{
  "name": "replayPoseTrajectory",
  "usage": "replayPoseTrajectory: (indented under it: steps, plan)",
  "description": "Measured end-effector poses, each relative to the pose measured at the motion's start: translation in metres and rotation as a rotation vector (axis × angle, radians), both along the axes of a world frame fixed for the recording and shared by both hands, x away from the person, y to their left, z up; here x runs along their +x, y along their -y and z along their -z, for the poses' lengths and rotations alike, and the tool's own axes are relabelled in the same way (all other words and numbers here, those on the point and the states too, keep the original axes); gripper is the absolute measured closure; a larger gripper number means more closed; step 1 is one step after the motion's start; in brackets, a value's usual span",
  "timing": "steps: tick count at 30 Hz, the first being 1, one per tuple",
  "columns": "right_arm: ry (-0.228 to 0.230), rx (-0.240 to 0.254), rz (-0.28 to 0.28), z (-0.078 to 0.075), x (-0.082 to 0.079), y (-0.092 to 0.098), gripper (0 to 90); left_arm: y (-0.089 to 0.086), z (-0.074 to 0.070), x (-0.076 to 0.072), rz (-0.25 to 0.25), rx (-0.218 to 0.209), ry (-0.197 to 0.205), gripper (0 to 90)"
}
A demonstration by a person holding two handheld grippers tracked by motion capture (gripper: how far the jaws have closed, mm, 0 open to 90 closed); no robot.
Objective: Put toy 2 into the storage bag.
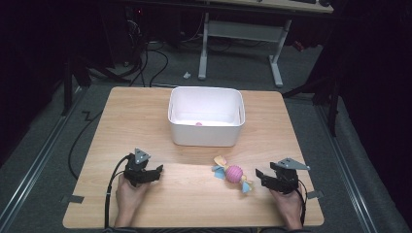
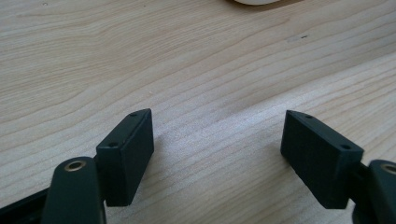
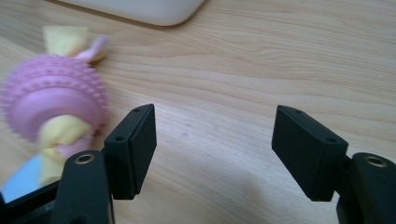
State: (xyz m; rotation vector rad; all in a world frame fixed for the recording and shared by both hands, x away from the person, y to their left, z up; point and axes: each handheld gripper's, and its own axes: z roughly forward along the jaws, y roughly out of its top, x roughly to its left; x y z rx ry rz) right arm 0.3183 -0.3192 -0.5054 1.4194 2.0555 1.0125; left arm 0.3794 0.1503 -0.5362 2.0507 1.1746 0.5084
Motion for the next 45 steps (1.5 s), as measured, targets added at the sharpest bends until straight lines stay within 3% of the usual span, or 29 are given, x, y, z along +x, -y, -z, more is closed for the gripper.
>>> replayPoseTrajectory:
  steps: [5,15,20,28,36,45]
  plan:
    - [-0.008,-0.020,-0.084,-0.011,-0.004,-0.015,31.1,0.000,0.000,0.000,-0.002,0.000,-0.001,25.9]
    - [-0.015,-0.018,-0.195,-0.027,-0.001,-0.041,30.5,0.000,0.000,0.000,-0.001,-0.002,-0.001,25.7]
    - [-0.036,-0.043,-0.245,-0.032,0.004,-0.054,29.8,0.000,0.000,0.000,-0.001,-0.002,-0.001,25.7]
    - [-0.090,-0.077,-0.298,-0.028,0.014,-0.072,28.5,0.000,0.000,0.000,-0.001,-0.002,-0.001,25.7]
    - [-0.156,-0.113,-0.322,-0.019,0.026,-0.083,27.6,0.000,0.000,0.000,-0.001,-0.002,-0.001,25.7]
    - [-0.196,-0.133,-0.332,-0.011,0.032,-0.087,31.0,0.000,0.000,0.000,-0.001,0.000,-0.002,25.7]
